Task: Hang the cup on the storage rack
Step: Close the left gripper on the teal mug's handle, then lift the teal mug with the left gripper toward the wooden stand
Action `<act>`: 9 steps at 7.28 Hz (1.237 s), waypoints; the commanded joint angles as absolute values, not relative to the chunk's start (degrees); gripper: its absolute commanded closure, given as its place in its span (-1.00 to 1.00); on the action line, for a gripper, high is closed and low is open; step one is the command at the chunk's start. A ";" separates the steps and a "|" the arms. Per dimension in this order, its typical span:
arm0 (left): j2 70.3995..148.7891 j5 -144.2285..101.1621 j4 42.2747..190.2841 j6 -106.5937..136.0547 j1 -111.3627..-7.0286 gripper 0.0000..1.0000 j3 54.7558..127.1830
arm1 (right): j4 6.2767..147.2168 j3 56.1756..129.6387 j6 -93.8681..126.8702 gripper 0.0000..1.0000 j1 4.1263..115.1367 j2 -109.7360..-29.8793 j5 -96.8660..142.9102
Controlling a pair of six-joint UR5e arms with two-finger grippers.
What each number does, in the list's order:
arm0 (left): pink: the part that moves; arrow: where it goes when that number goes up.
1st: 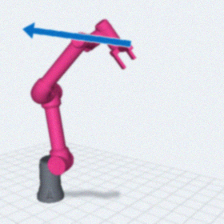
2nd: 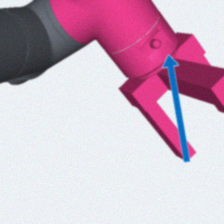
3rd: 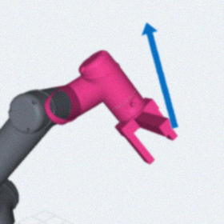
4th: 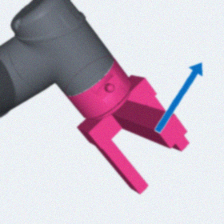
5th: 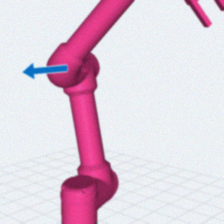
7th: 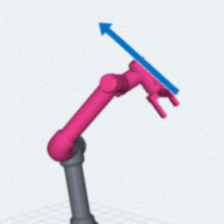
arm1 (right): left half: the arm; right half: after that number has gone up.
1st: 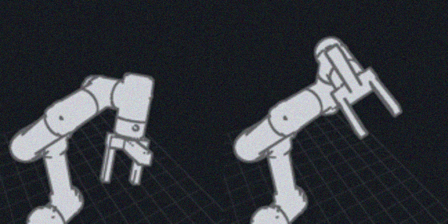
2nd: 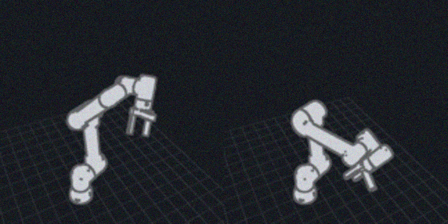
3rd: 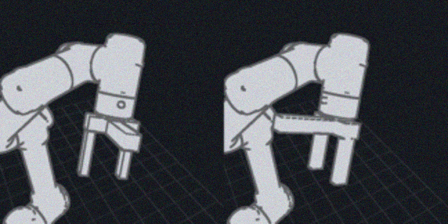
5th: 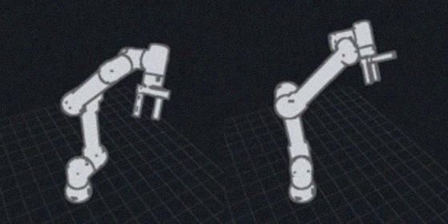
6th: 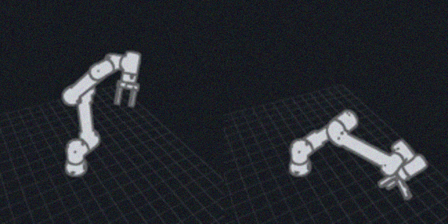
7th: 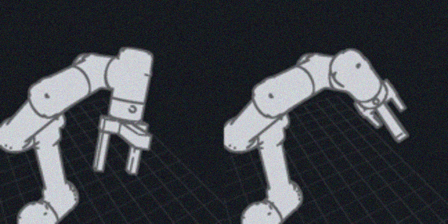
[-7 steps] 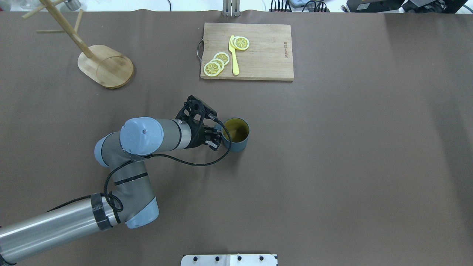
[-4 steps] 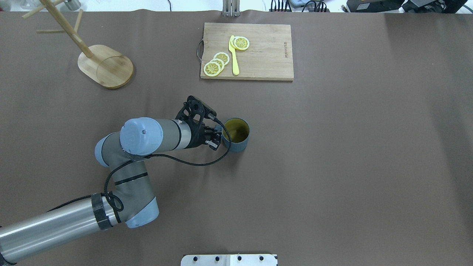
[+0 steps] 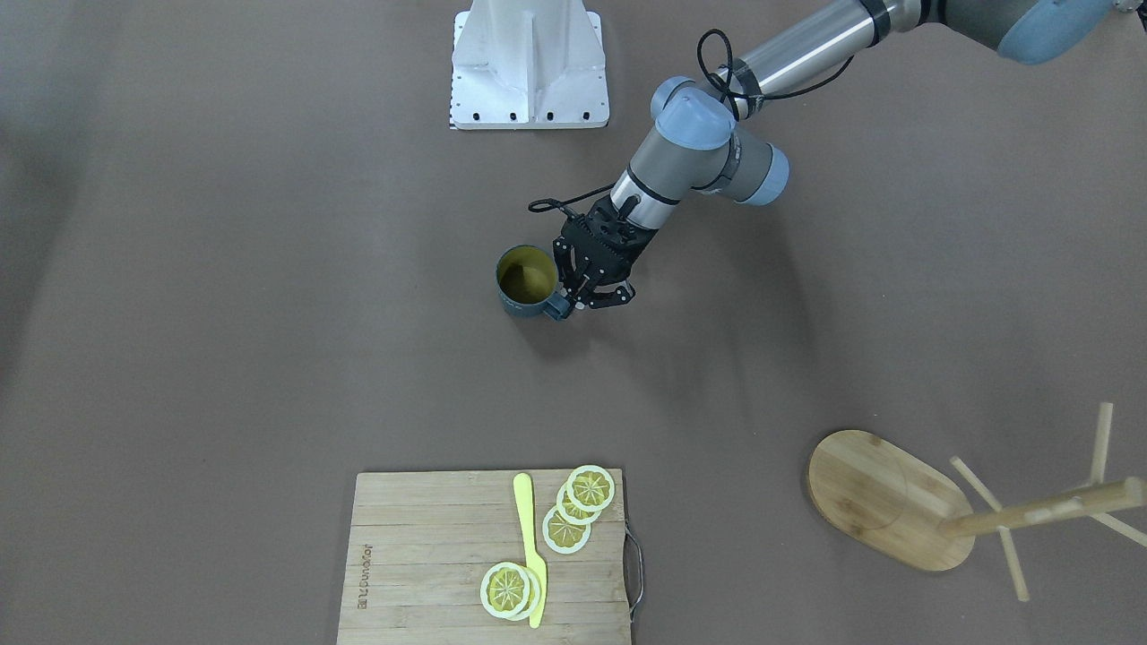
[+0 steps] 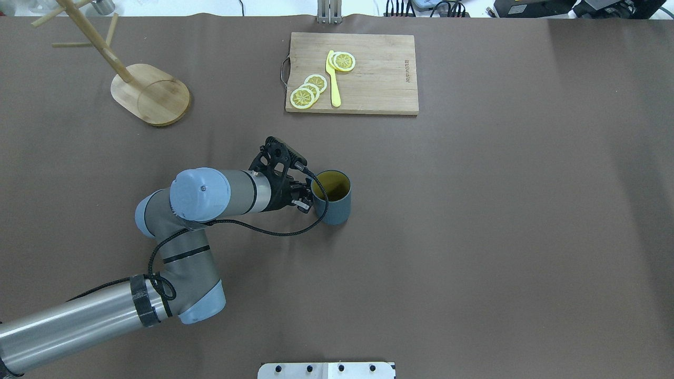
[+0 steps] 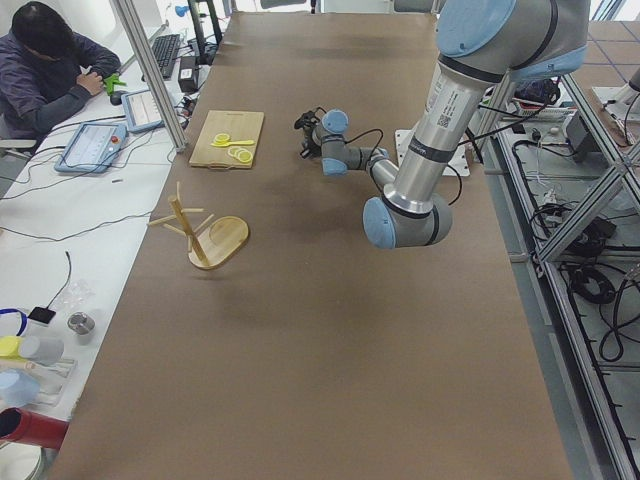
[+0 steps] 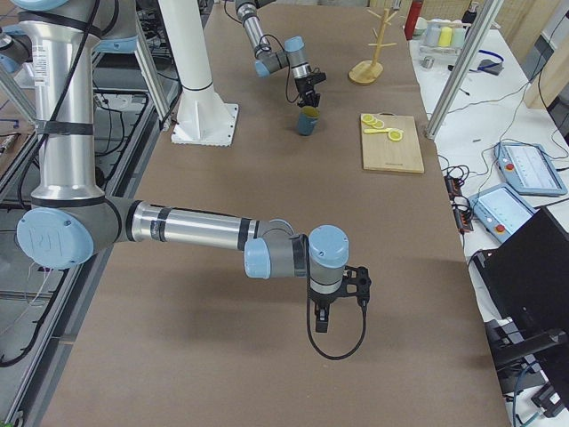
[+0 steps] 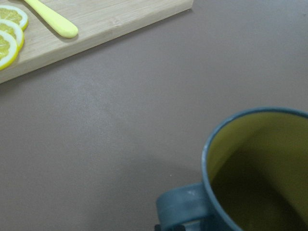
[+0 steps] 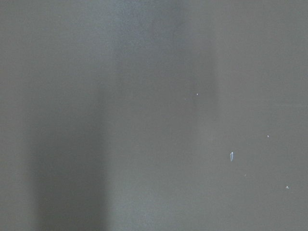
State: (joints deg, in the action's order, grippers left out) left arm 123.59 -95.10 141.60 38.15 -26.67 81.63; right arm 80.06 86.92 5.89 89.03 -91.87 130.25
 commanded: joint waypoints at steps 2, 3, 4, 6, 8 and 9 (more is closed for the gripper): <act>123.49 -95.10 143.26 41.28 -27.16 1.00 81.91 | 79.98 86.92 5.80 -1.00 89.03 -92.28 130.25; 123.49 -95.18 143.70 47.66 -27.42 1.00 82.18 | 79.98 86.92 5.80 -1.00 89.03 -92.55 130.25; 123.49 -95.19 145.53 51.12 -27.77 1.00 82.18 | 79.89 86.84 5.71 -1.00 89.03 -92.98 129.99; 123.40 -95.53 146.16 55.26 -29.61 1.00 82.18 | 76.92 86.84 5.71 -1.00 89.03 -94.74 129.90; 123.31 -98.85 145.99 65.86 -32.33 1.00 82.53 | 76.21 87.01 5.28 -1.00 89.03 -95.18 129.20; 123.31 -105.66 146.33 72.97 -34.61 1.00 83.05 | 75.33 87.01 5.10 -1.00 88.95 -95.19 129.20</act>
